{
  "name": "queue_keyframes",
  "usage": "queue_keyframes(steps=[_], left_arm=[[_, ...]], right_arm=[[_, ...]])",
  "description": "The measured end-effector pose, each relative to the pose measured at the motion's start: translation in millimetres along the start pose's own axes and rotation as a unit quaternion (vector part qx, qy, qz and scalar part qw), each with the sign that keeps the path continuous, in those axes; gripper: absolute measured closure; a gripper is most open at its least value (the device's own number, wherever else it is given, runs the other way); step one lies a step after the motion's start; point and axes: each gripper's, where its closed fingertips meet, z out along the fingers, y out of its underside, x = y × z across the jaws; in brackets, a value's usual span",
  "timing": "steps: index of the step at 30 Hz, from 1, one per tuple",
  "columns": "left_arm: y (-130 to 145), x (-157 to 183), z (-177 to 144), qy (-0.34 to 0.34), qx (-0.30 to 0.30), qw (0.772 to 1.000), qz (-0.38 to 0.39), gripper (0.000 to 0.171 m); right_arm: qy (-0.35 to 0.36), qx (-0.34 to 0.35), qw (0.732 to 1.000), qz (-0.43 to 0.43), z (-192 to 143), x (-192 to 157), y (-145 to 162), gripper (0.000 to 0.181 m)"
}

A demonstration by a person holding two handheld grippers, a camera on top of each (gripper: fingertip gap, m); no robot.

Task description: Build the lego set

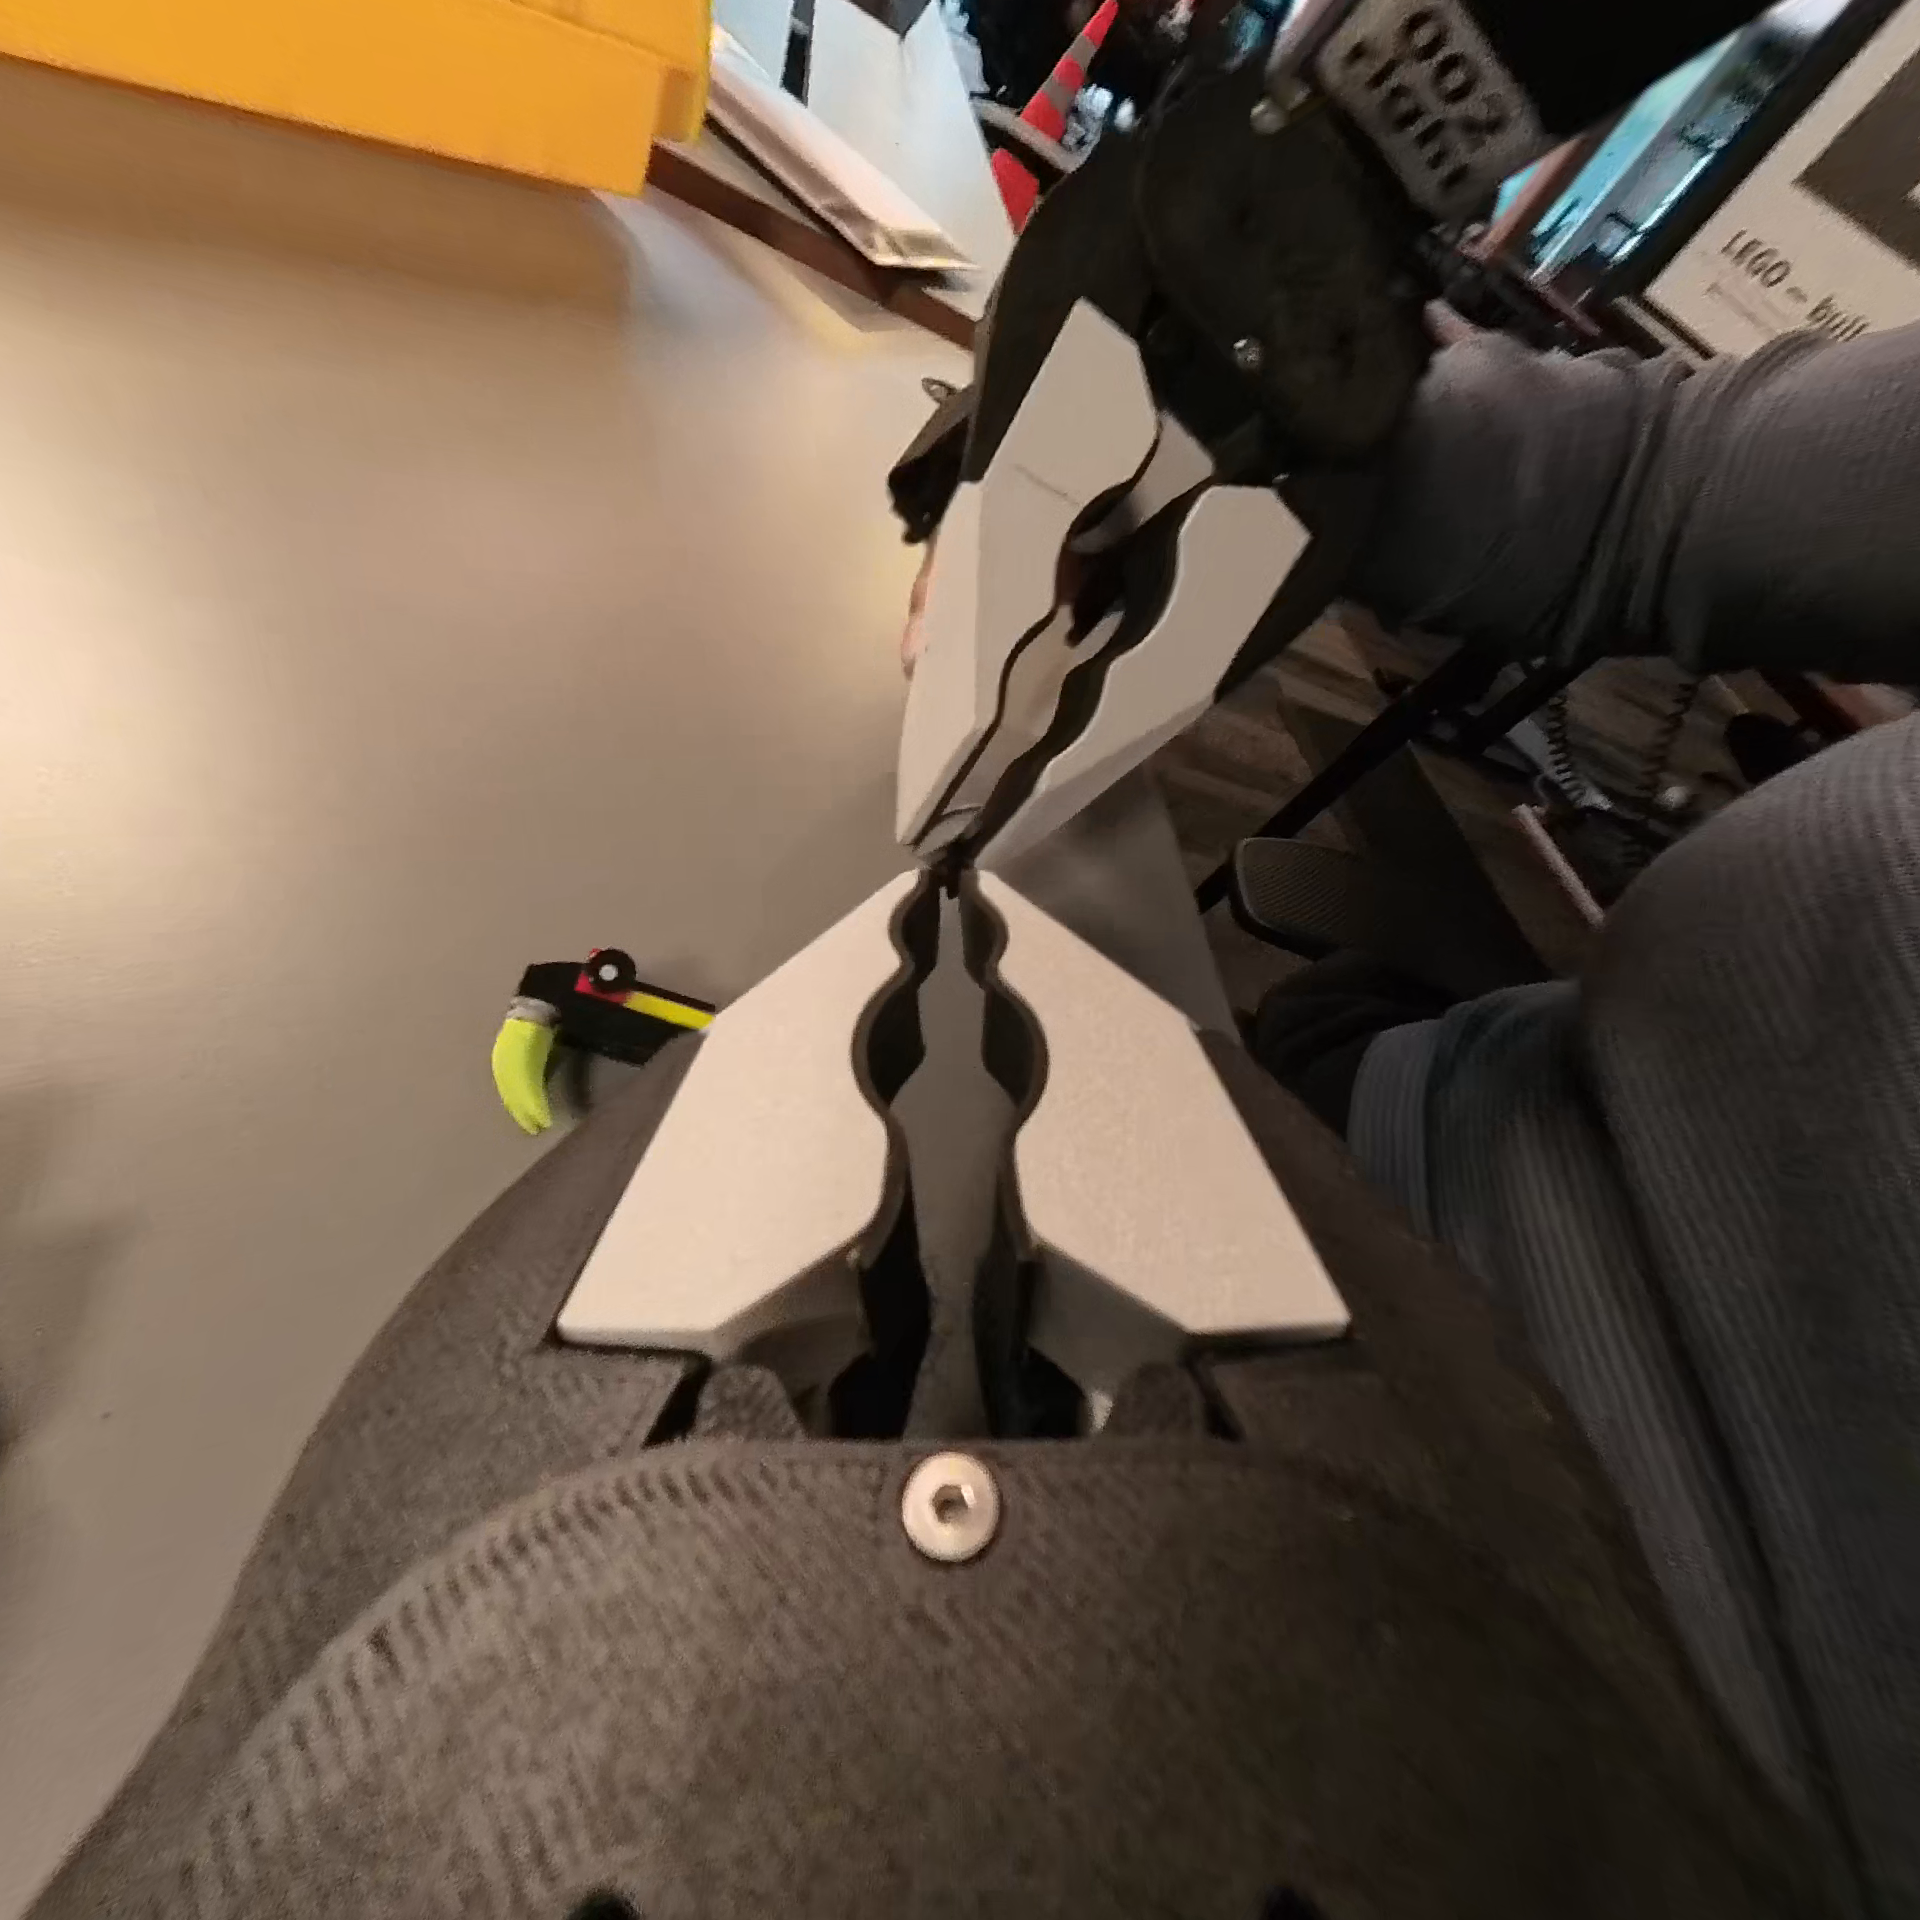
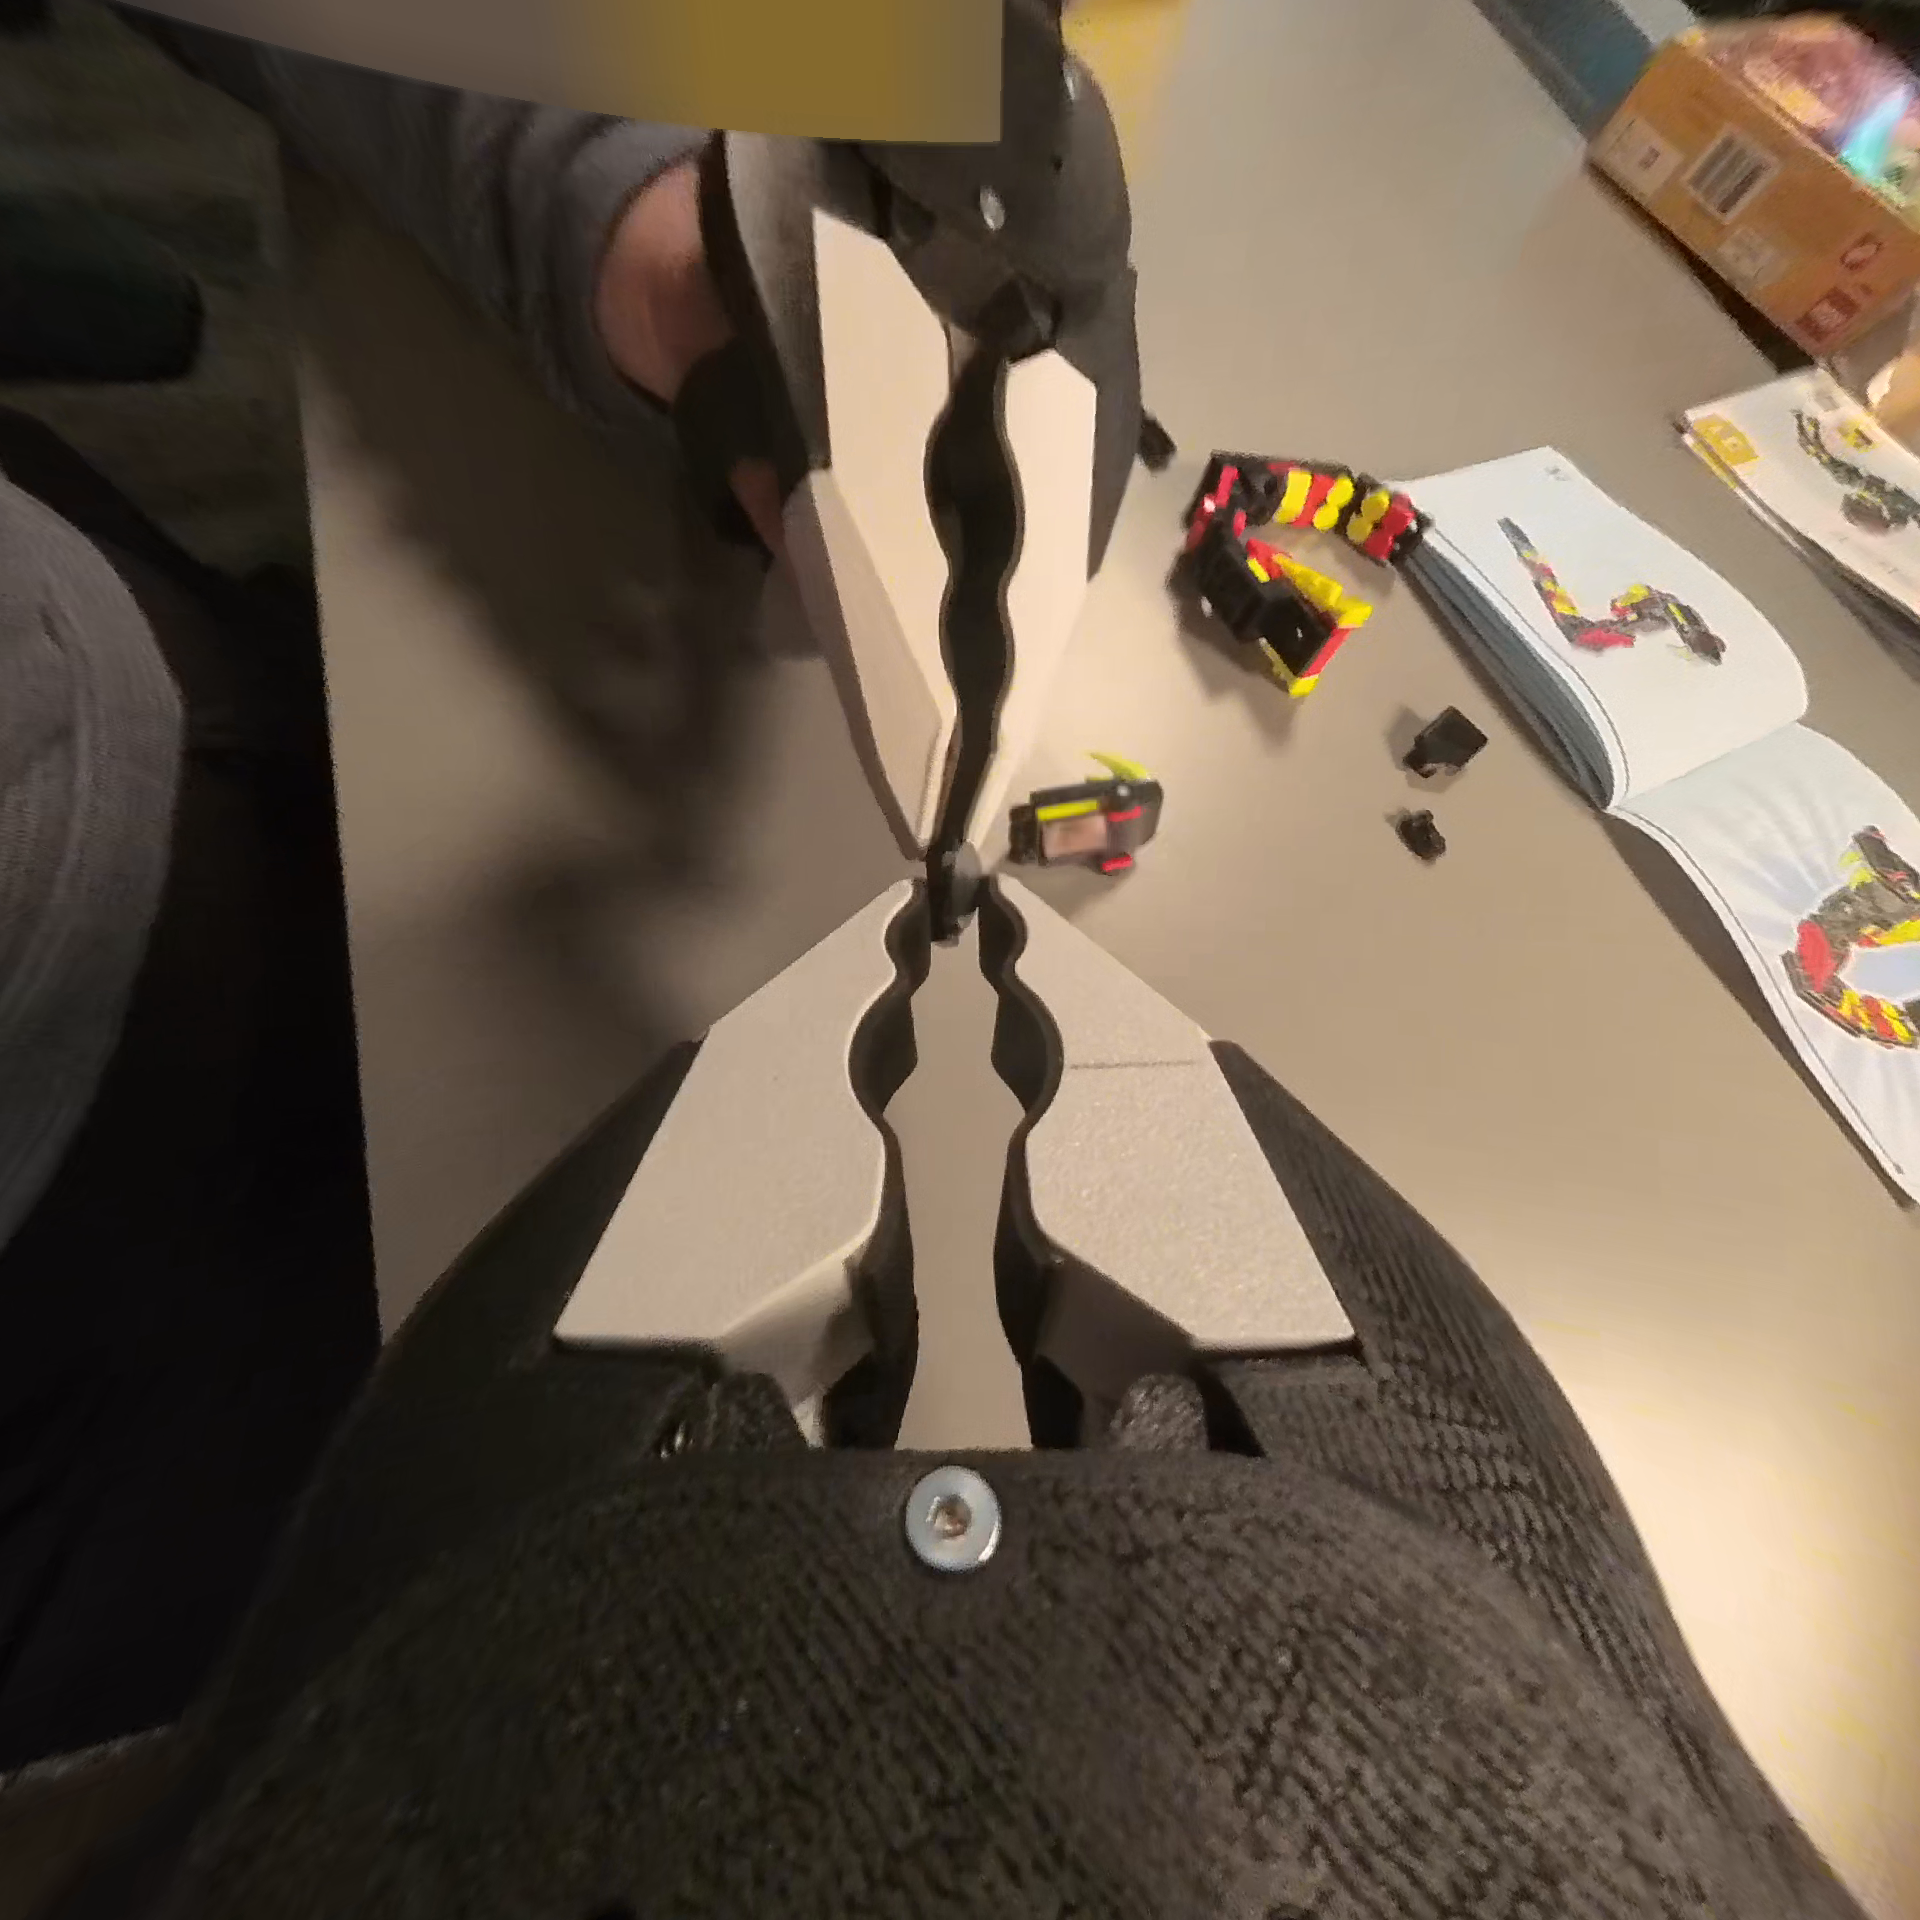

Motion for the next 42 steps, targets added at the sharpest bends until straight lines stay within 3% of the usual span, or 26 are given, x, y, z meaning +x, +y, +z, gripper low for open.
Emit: queue_keyframes(steps=[3, 8, 18, 23, 32, 42], left_arm=[[-8.8, 9.1, -5.4, 0.045, 0.032, 0.998, -0.005, 0.169], [-20.4, 16.6, -13.5, 0.108, 0.075, 0.99, -0.045, 0.171], [-30.8, 21.1, -20.7, 0.176, 0.108, 0.971, -0.118, 0.171], [-28.1, 15.8, -19.0, 0.157, 0.1, 0.975, -0.119, 0.171], [-25.1, 3.4, -17.6, 0.112, 0.096, 0.982, -0.118, 0.171], [-17.5, -14.7, -15.2, 0.029, 0.073, 0.992, -0.096, 0.171]], right_arm=[[-0.028, 0.079, 0.996, 0.032, -6.9, -2.6, -13.3, 0.173], [-0.016, 0.138, 0.99, 0.024, -14.2, -2.2, -30.2, 0.172], [-0.02, 0.146, 0.989, 0.032, -19.5, 1.7, -41.7, 0.173], [0.042, 0.095, 0.993, -0.064, -15.9, 4.3, -37.2, 0.173], [0.156, -0.018, 0.971, -0.183, -9.5, 14.0, -28.8, 0.173], [0.263, -0.095, 0.939, -0.2, 1.0, 25.5, -15.5, 0.174]])
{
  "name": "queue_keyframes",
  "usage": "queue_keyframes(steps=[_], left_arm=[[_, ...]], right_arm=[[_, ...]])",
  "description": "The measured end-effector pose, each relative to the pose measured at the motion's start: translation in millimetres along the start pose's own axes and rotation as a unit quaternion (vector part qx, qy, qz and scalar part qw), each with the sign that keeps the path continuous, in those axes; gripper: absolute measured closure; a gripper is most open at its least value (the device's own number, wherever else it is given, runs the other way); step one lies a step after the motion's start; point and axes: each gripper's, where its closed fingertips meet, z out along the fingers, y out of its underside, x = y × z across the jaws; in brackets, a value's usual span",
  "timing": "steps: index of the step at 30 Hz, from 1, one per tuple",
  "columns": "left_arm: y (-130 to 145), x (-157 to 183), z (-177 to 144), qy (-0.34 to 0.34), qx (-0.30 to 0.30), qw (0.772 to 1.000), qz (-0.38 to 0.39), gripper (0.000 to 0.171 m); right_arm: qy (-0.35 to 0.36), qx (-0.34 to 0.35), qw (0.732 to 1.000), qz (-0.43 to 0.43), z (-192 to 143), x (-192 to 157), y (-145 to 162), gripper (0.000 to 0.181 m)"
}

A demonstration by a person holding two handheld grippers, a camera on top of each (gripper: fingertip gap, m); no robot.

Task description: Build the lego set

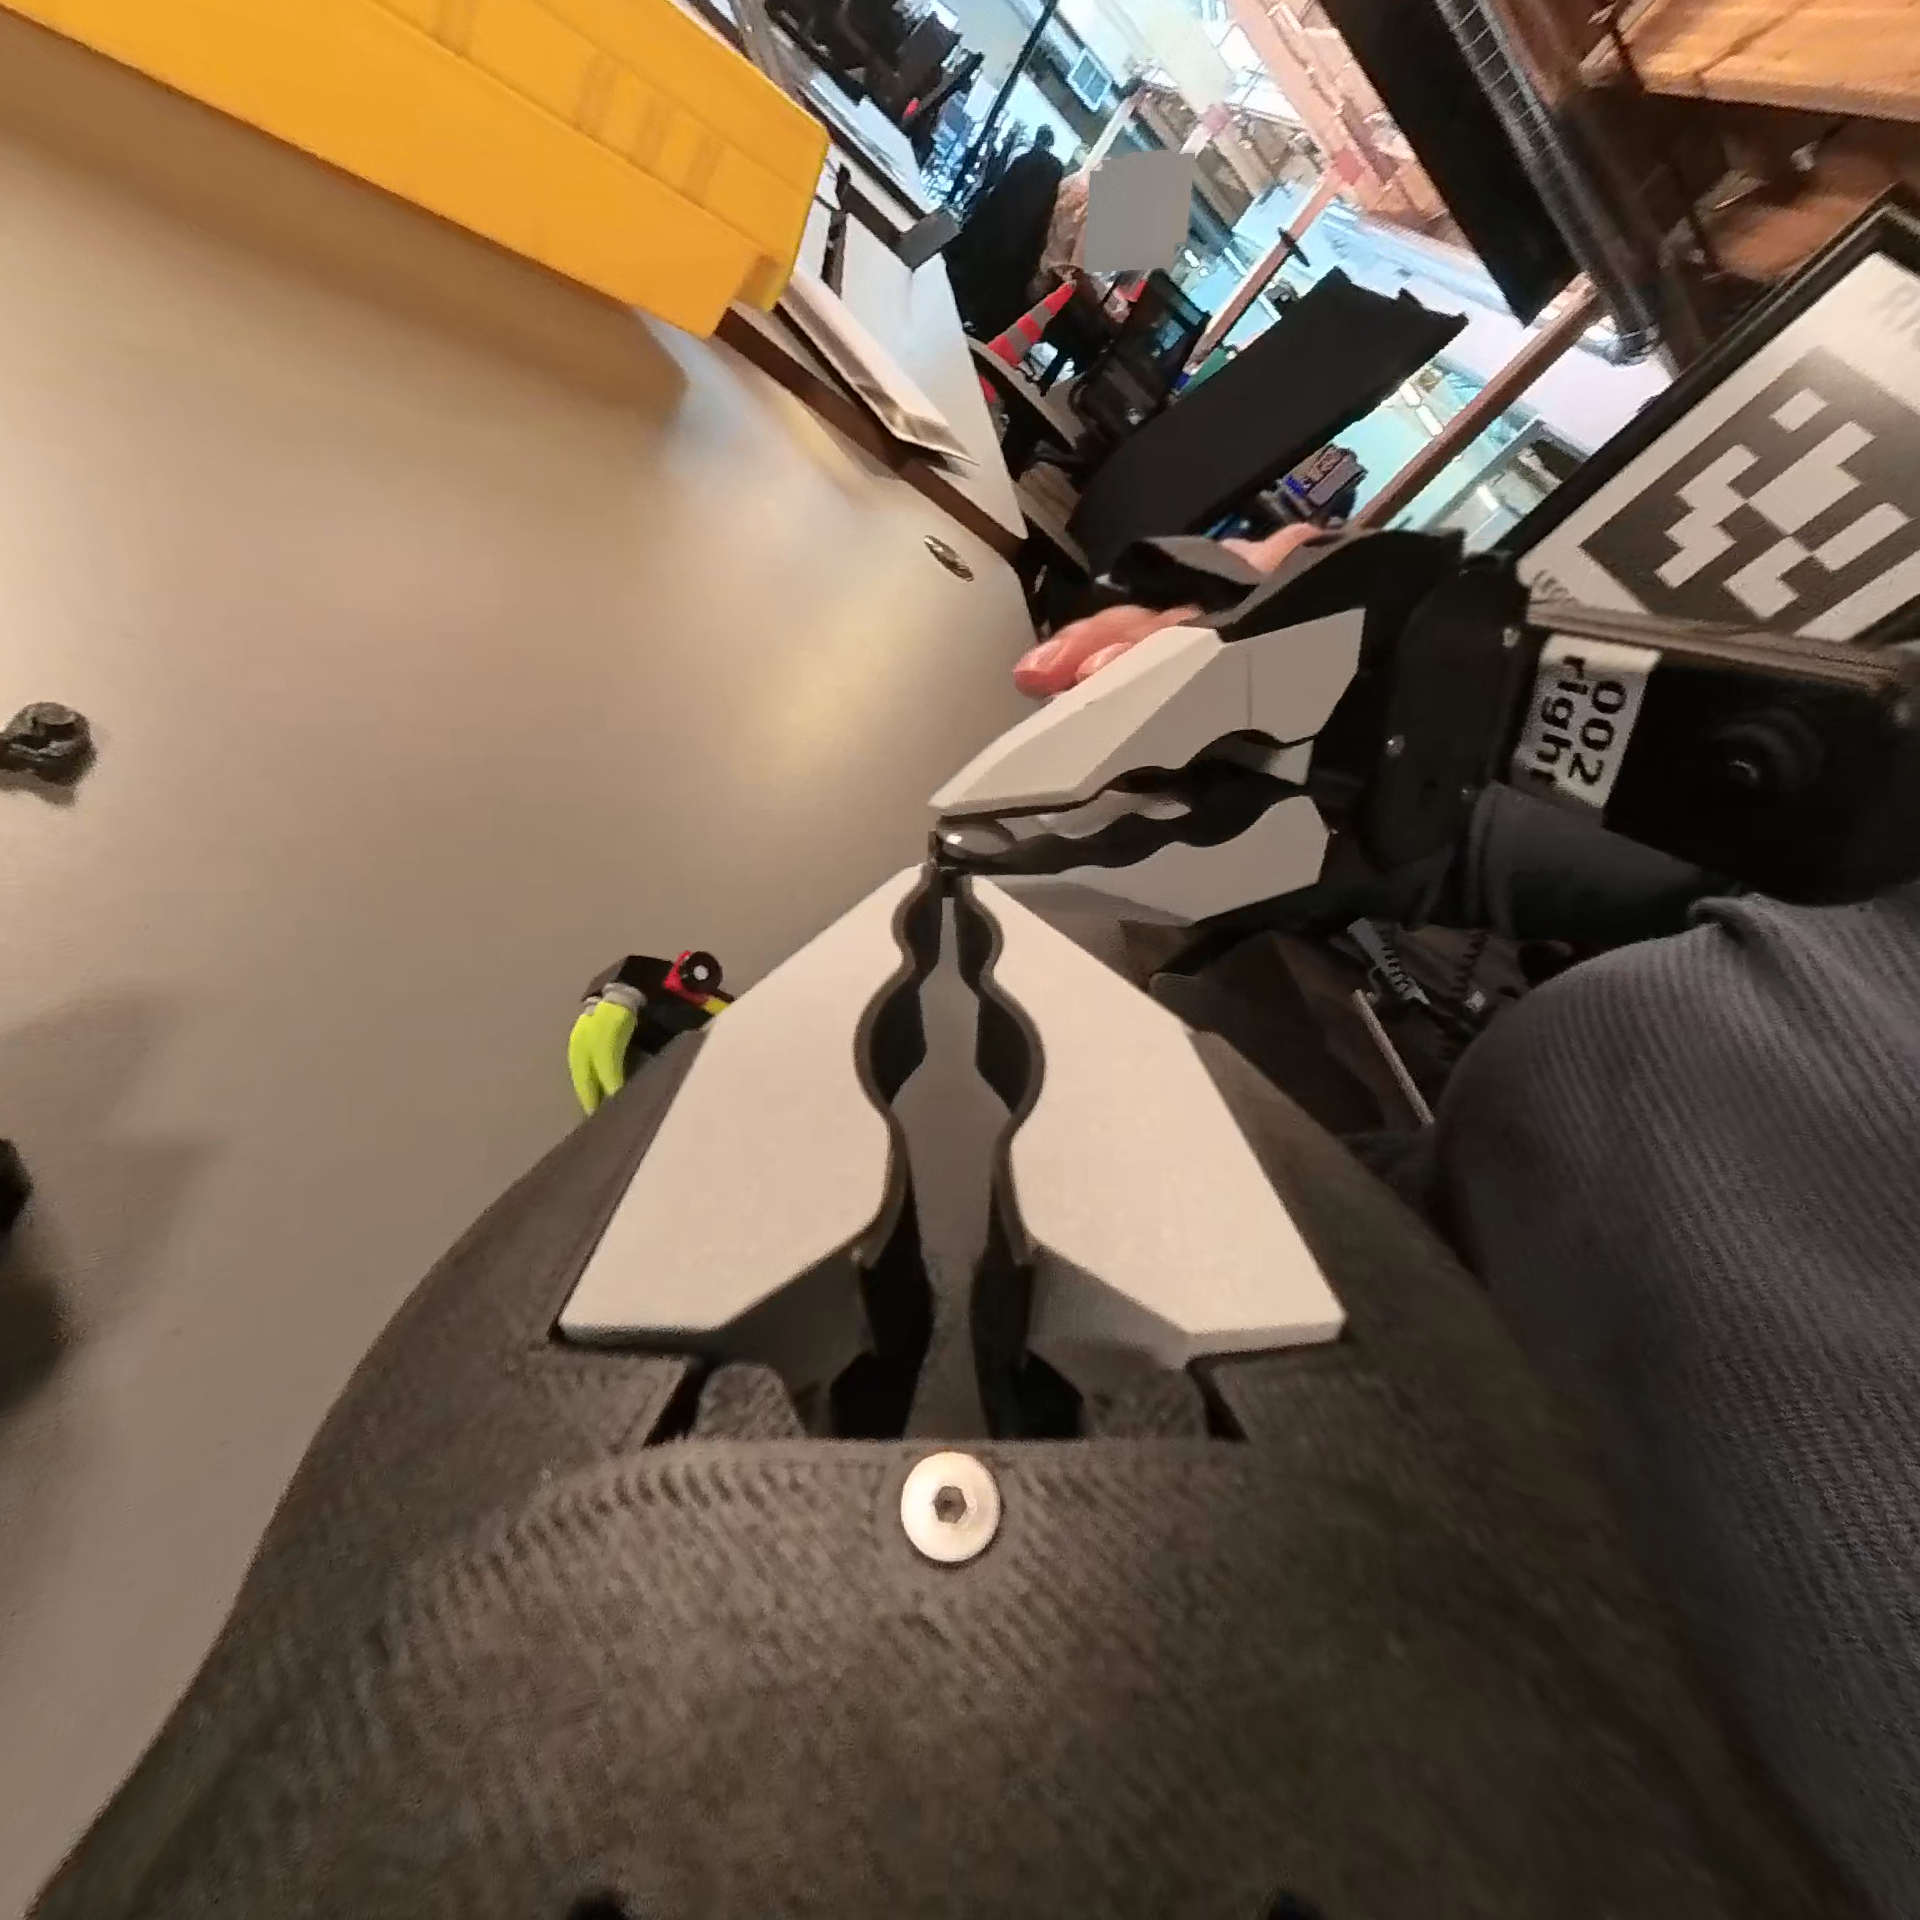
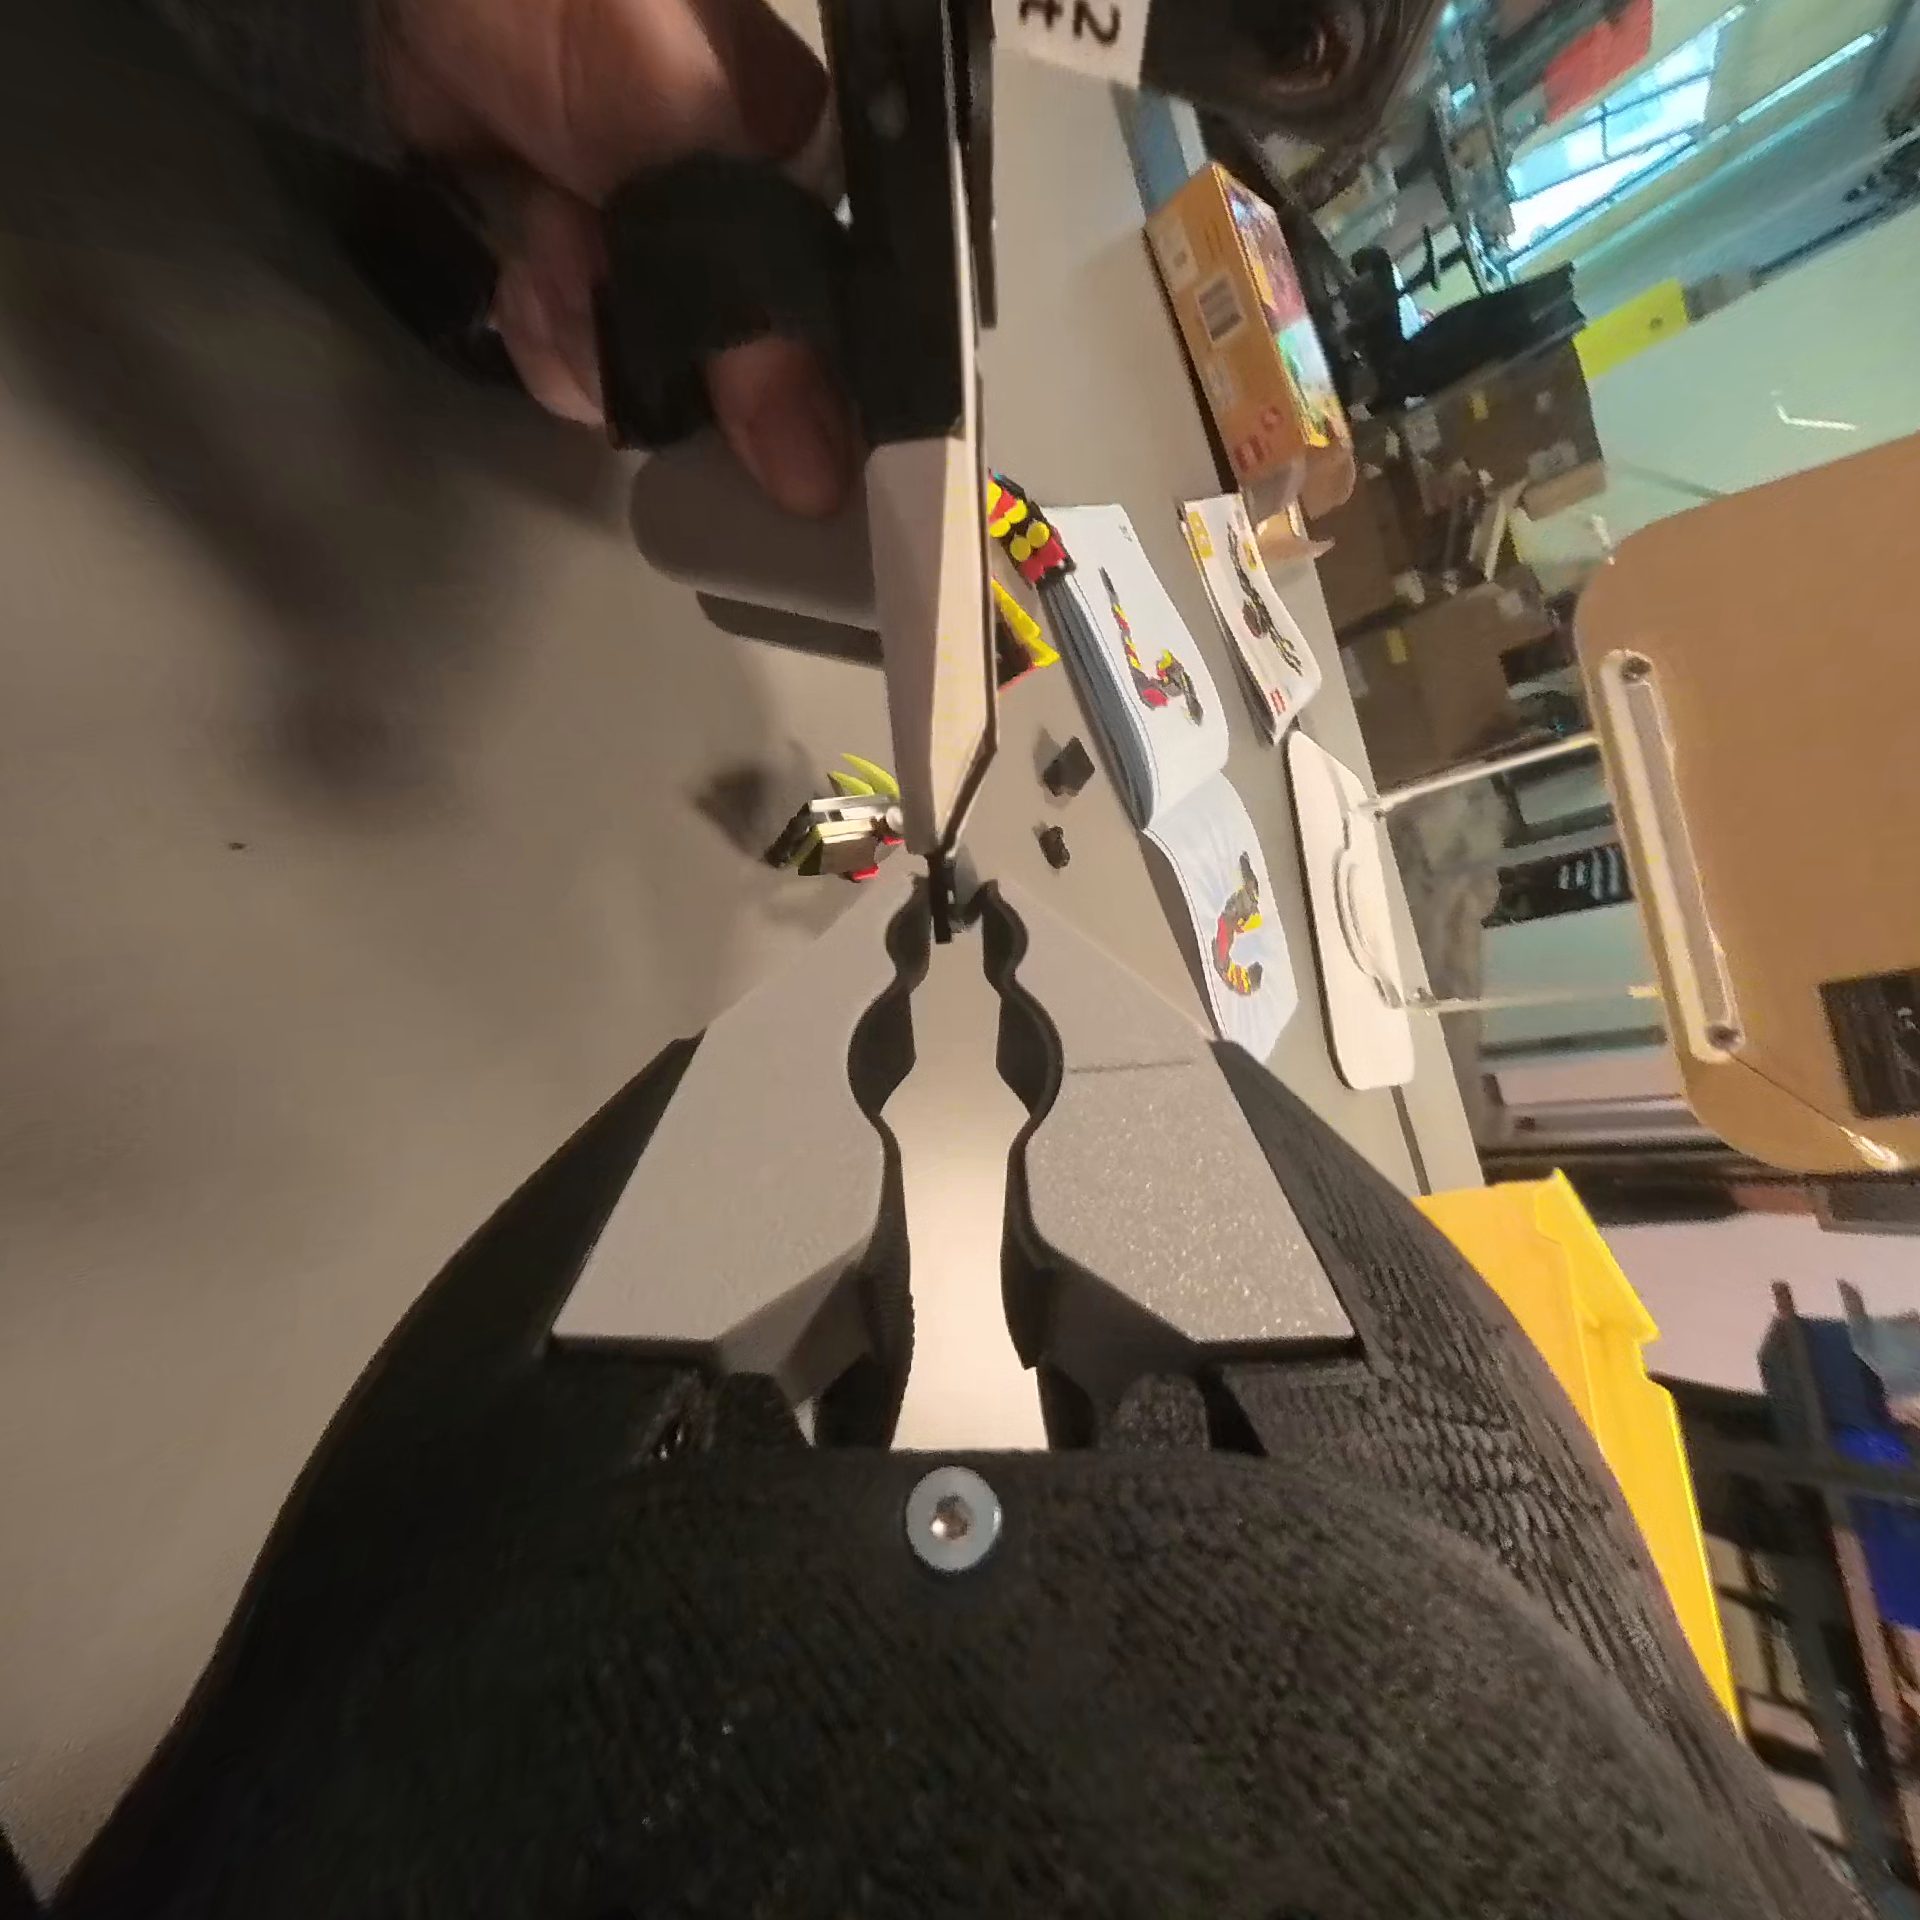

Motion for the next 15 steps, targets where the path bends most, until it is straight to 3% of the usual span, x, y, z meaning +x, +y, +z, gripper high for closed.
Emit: queue_keyframes(steps=[10, 15], left_arm=[[6.3, -3.7, 2.0, -0.024, -0.025, 0.999, 0.018, 0.171], [10.6, -6.0, 3.9, -0.039, -0.041, 0.998, 0.027, 0.171]], right_arm=[[-0.035, 0.008, 0.997, 0.076, 2.3, -8.2, 2.9, 0.177], [-0.037, 0.02, 0.997, 0.065, 3.2, -12.6, 6.1, 0.176]])
